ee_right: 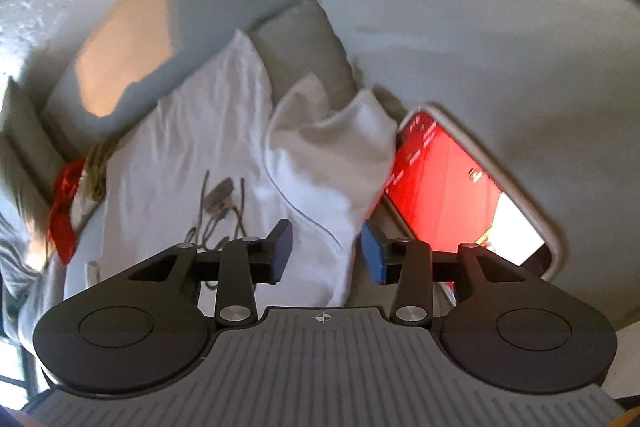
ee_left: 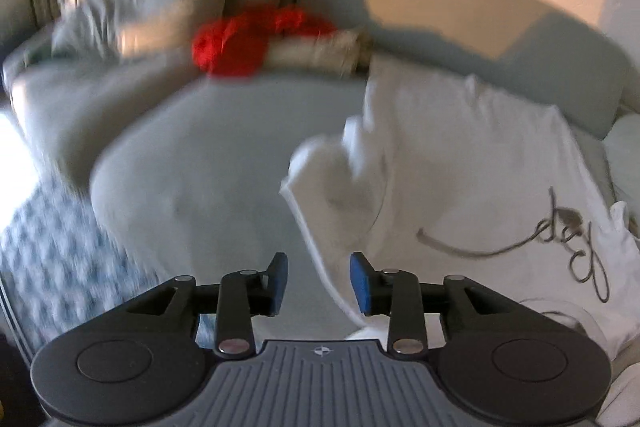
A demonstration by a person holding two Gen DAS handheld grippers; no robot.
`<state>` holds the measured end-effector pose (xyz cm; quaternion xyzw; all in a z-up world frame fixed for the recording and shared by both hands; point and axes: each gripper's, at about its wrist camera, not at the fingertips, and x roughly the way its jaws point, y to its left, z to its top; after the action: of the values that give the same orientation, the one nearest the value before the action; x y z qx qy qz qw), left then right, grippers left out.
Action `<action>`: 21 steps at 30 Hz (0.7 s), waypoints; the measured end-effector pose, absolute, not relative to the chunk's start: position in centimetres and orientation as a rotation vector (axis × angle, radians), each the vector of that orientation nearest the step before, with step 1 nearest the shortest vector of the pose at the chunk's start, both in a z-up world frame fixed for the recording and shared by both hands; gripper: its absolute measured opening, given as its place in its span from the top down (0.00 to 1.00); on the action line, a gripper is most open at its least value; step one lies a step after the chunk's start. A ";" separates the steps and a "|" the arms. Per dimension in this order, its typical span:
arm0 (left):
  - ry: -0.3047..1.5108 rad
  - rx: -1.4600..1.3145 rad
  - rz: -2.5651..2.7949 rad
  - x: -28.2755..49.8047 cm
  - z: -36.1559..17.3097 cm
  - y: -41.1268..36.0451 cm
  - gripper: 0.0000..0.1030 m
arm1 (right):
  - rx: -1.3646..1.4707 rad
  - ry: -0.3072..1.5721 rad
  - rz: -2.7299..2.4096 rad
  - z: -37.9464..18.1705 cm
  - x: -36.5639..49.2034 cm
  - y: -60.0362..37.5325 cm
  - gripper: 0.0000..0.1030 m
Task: Fold clothes
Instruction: 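Lay the shirt flat on the sofa and open both grippers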
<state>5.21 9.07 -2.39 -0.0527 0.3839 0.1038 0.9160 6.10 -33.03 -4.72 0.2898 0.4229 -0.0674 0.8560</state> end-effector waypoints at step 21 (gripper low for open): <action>1.045 0.005 -0.172 7.9 -4.8 -0.7 0.71 | 0.371 1.180 0.232 -7.5 7.0 -25.8 0.71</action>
<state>7.95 -0.74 -4.75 0.0026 0.4985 -0.0819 0.8630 7.03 -25.79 -7.51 0.1734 0.5517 0.1085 0.8086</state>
